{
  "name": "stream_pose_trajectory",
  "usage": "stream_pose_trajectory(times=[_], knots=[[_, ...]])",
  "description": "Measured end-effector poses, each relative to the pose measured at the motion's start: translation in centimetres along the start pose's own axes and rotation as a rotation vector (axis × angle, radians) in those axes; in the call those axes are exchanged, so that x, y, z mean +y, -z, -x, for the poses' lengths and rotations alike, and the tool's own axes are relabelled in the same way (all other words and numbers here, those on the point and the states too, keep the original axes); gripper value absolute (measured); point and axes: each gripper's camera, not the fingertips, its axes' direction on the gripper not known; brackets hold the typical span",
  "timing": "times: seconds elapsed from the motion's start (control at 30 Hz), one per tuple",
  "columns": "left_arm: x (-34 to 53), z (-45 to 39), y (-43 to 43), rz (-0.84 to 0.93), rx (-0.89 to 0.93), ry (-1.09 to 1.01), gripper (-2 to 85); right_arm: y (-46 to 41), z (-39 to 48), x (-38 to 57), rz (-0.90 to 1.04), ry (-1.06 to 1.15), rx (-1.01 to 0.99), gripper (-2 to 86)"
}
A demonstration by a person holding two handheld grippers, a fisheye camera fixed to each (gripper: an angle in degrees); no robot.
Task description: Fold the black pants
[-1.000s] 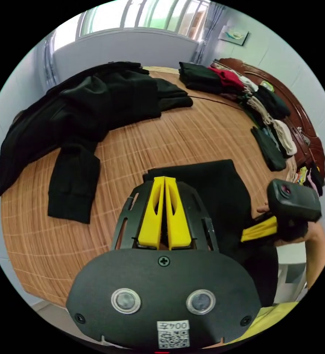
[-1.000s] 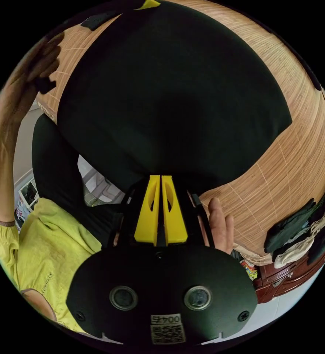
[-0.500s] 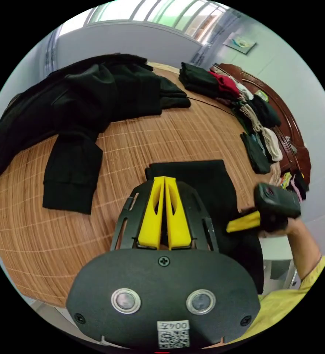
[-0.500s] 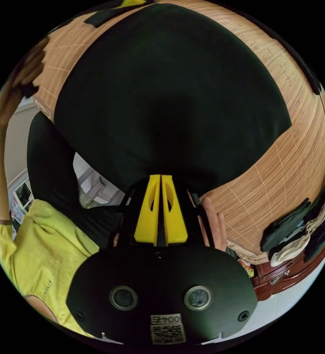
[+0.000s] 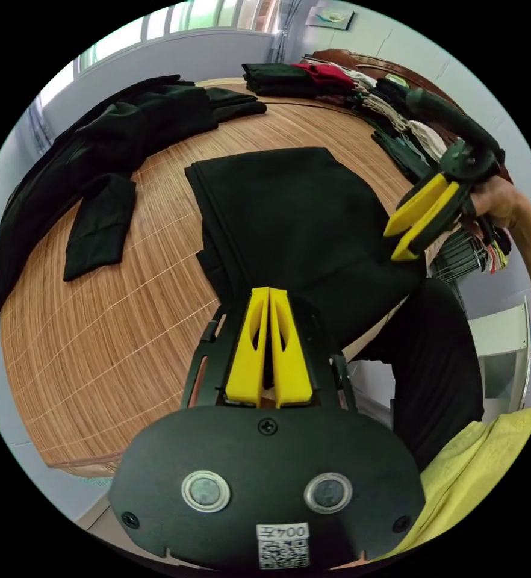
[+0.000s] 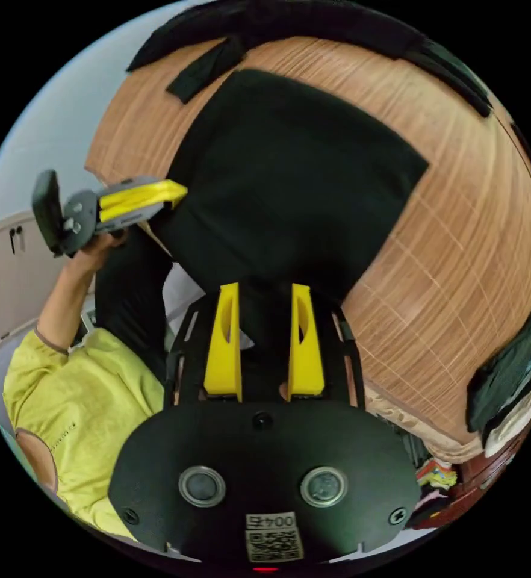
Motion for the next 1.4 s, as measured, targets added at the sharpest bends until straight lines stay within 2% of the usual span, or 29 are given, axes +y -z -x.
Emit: stream_pose_trajectory(times=[0.17, 0.27, 0.37, 0.43, 0.53, 0.6, 0.67, 0.73, 0.8, 0.87, 0.97, 1.1, 1.13, 1.23, 1.3, 1.4], knots=[[-0.5, 0.7, -0.1, 0.011, 0.049, 0.024, 0.0, 7.3, -7.4, 4.2, -0.353, -0.194, -0.071, 9.1], [-1.0, 0.7, -0.1, 0.026, 0.055, 0.025, 0.0, 9.9, -11.2, 4.9, -0.455, -0.313, -0.162, 8.8], [-1.2, 0.9, -0.1, 0.029, 0.074, 0.033, 0.0, 11.2, -13.5, 5.0, -0.529, -0.386, -0.198, 9.0], [-1.1, 1.2, -0.1, 0.024, 0.093, 0.044, 0.0, 11.1, -14.2, 4.5, -0.502, -0.393, -0.196, 8.6], [-1.1, 1.3, -0.1, 0.016, 0.107, 0.049, 0.0, 10.4, -15.0, 3.9, -0.457, -0.417, -0.172, 3.3], [-1.2, 1.1, 0.0, 0.017, 0.100, 0.040, 0.0, 10.6, -15.6, 4.3, -0.465, -0.471, -0.119, 0.5], [-1.3, 0.7, 0.1, 0.021, 0.085, 0.032, 0.0, 11.9, -16.2, 6.0, -0.569, -0.569, 0.025, -0.3], [-1.4, 0.4, 0.1, 0.024, 0.077, 0.034, 0.0, 13.0, -16.0, 7.3, -0.596, -0.535, 0.041, -0.5], [-1.5, 0.3, 0.2, 0.028, 0.073, 0.036, 0.0, 14.0, -14.5, 8.5, -0.563, -0.399, -0.041, -0.5], [-1.6, -0.1, 0.2, 0.032, 0.064, 0.027, 0.0, 14.6, -11.3, 10.5, -0.459, -0.263, -0.177, -0.1], [-1.6, -0.3, 0.2, 0.031, 0.063, 0.028, 0.0, 13.7, -6.6, 14.5, -0.392, -0.170, -0.218, 2.2], [-1.4, -0.5, 0.3, 0.019, 0.068, 0.031, 0.0, 11.3, -3.7, 20.6, -0.489, -0.196, -0.087, 7.3], [-1.4, -0.7, 0.4, 0.018, 0.062, 0.028, 0.0, 10.5, -3.8, 22.9, -0.574, -0.238, -0.079, 8.1], [-1.5, -1.6, 0.5, 0.026, 0.029, 0.012, 0.0, 8.1, -5.2, 27.4, -0.731, -0.342, -0.208, 8.6], [-1.7, -2.1, 0.5, 0.033, 0.008, 0.004, 0.0, 7.0, -5.7, 28.4, -0.764, -0.381, -0.260, 8.7], [-1.7, -2.8, 0.6, 0.032, -0.011, 0.002, 0.0, 5.7, -5.5, 27.6, -0.764, -0.397, -0.305, 3.7]])
